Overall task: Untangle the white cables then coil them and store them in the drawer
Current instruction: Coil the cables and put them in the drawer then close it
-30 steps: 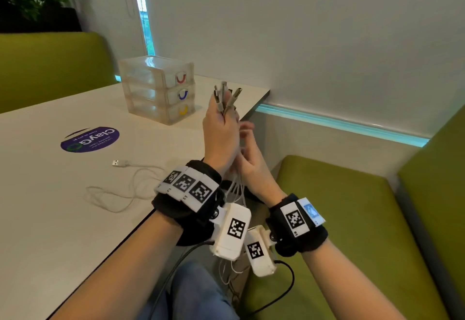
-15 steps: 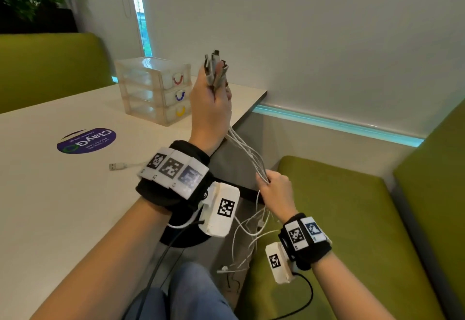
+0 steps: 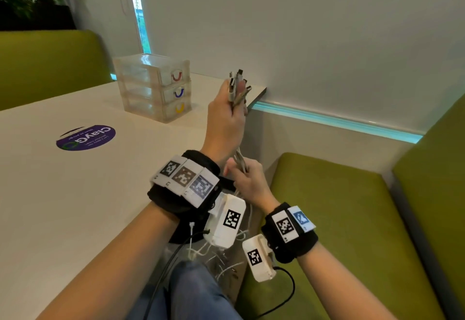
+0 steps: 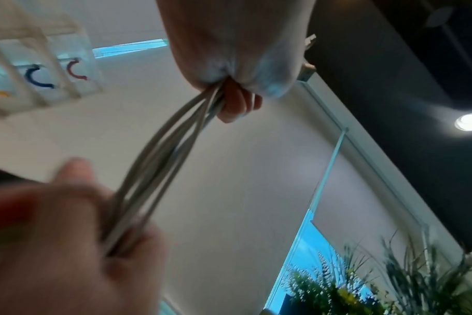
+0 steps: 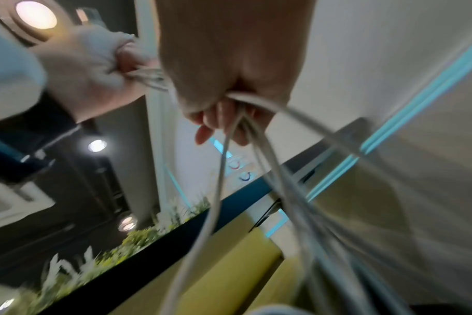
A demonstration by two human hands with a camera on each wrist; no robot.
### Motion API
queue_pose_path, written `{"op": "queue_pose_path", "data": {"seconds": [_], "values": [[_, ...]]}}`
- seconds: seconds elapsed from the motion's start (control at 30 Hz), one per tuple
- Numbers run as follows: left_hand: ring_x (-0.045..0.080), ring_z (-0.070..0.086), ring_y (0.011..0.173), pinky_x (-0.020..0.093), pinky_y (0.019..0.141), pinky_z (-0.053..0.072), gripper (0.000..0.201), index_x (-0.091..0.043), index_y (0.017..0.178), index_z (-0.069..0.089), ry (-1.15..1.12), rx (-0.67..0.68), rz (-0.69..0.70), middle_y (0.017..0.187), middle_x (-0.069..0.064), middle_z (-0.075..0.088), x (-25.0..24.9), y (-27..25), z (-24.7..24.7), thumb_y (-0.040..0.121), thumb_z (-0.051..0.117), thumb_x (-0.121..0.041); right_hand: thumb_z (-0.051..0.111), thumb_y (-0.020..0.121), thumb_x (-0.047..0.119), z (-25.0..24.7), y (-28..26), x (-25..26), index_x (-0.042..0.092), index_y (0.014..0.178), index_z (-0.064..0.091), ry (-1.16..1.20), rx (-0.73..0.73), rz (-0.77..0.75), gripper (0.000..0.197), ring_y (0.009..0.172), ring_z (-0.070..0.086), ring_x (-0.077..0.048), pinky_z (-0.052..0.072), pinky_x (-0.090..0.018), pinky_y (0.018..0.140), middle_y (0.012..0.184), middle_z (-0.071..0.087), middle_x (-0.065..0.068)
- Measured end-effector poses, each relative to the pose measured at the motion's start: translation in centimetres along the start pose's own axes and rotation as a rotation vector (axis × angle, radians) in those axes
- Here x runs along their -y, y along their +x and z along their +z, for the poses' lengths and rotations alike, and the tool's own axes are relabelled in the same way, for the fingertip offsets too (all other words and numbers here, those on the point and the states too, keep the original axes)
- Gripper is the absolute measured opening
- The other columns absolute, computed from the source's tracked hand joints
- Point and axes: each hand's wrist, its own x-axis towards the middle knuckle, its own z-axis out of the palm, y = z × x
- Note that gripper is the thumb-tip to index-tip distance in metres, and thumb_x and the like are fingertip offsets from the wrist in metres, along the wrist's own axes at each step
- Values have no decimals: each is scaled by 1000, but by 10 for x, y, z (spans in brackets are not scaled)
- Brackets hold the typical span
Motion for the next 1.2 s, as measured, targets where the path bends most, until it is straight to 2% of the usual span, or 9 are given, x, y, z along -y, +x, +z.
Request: {"op": "queue_pose_path", "data": {"seconds": [0.17,0.3,0.53,0.77,0.87,0.93,1.03,1.13,1.2], "values": [[8,33,45,24,45,29,26,-28,75,39,11,-68,-30,55,-7,36,9,-4,-6,99,39,-17,54,92,24,-5,-2,-7,22,47,40,-103,-57,39,47,42,35,-5,31,-23,48,45,39,5],[-5,48,51,10,53,41,22,-25,83,42,102,-63,68,69,-13,46,-4,-5,-7,87,64,-20,55,88,15,-1,2,-7,26,46,30,-30,-204,16,50,45,22,-5,18,-23,47,46,26,9],[-4,42,48,8,56,37,39,-30,60,42,120,-172,117,57,-15,41,-14,18,-28,78,72,-16,53,89,36,31,-26,-53,9,50,44,38,7,121,48,50,40,-12,32,-34,50,49,46,-12],[-1,32,43,14,51,30,45,-34,46,35,100,-379,200,38,-13,39,-19,40,-53,78,57,-13,50,94,30,9,-43,-86,27,51,31,-381,244,186,46,50,36,-1,31,-28,60,52,37,11],[-2,37,43,12,53,34,44,-33,49,38,122,-340,193,38,-15,42,-17,38,-50,81,59,-11,66,84,25,0,-36,-86,24,79,55,-351,476,246,12,75,52,-3,40,-26,77,82,56,8],[-1,41,47,15,57,39,41,-32,51,43,132,-251,139,41,-18,47,-11,31,-39,82,61,-11,73,75,29,-4,-27,-63,20,112,54,-128,519,198,42,98,55,-2,41,-18,89,108,57,8],[-1,45,51,16,59,40,28,-23,58,49,167,-140,160,52,-18,46,2,13,-21,82,61,-14,65,74,38,-4,-8,-22,24,120,49,122,427,42,50,111,56,-10,42,-24,101,112,58,6],[-3,46,49,7,54,33,23,-12,62,55,226,-25,233,53,-16,43,9,-1,-11,84,62,-14,59,87,14,3,1,10,18,93,56,182,331,-21,7,74,65,-2,50,-18,76,78,62,-2],[1,48,51,11,55,36,23,-9,64,58,240,-27,243,54,-12,46,6,-1,-10,86,62,-14,48,94,12,12,1,6,13,69,53,177,201,-2,26,48,54,-4,45,-15,55,59,53,-5]]}}
